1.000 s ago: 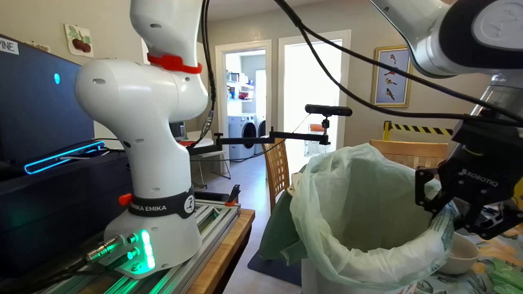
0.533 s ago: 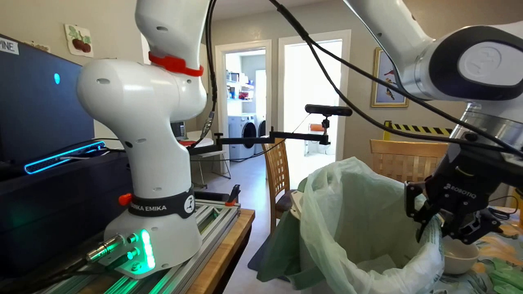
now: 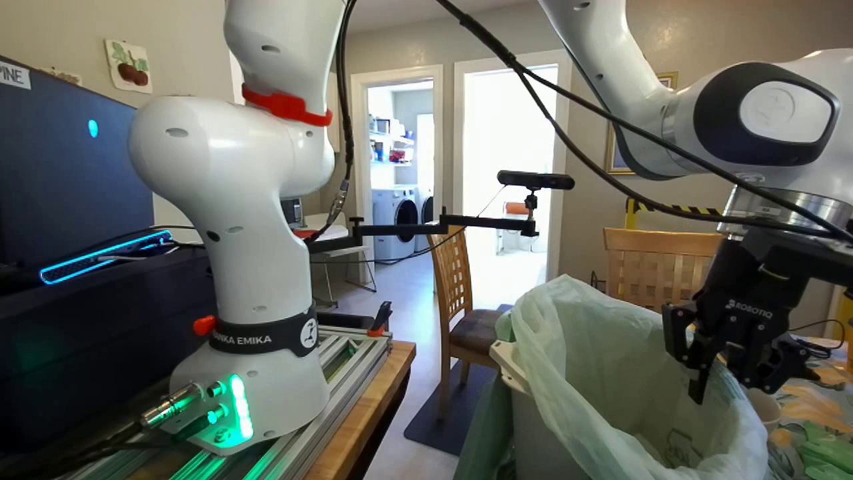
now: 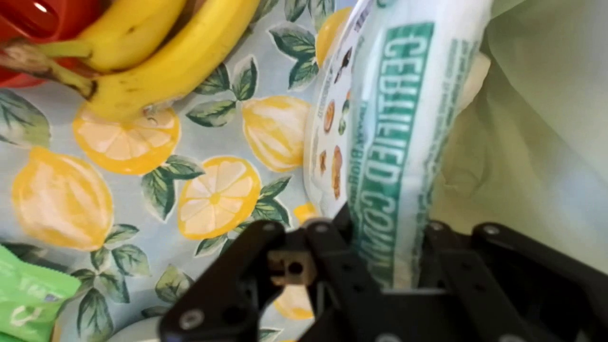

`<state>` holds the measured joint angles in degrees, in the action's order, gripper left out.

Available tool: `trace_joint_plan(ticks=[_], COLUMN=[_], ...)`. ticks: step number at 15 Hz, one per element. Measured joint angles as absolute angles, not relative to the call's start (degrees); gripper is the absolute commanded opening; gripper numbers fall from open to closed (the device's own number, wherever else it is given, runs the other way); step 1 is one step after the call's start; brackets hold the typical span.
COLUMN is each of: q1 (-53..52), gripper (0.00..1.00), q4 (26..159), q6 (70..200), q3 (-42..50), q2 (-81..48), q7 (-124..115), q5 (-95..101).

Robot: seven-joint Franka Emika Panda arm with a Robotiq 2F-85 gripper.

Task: Rotate the white and green bin.

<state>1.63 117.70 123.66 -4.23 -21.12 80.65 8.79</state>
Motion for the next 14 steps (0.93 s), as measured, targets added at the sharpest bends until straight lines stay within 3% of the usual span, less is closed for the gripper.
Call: trace_joint_plan(ticks=[7,8,9,14], q1=[1.0,1.0,1.0,1.2], gripper=[0.03,0.36,0.37,0.72], q4=[117.8,117.8,117.8,117.8], q6=[127.1,127.2,127.3,128.2], q3=[-4.7,-4.8,-4.8,-4.8], q2=[-21.2,-21.2,-21.2,-20.6], q7=[81.3,81.3,81.3,81.2], q5=[10.9,10.9,10.9,9.4])
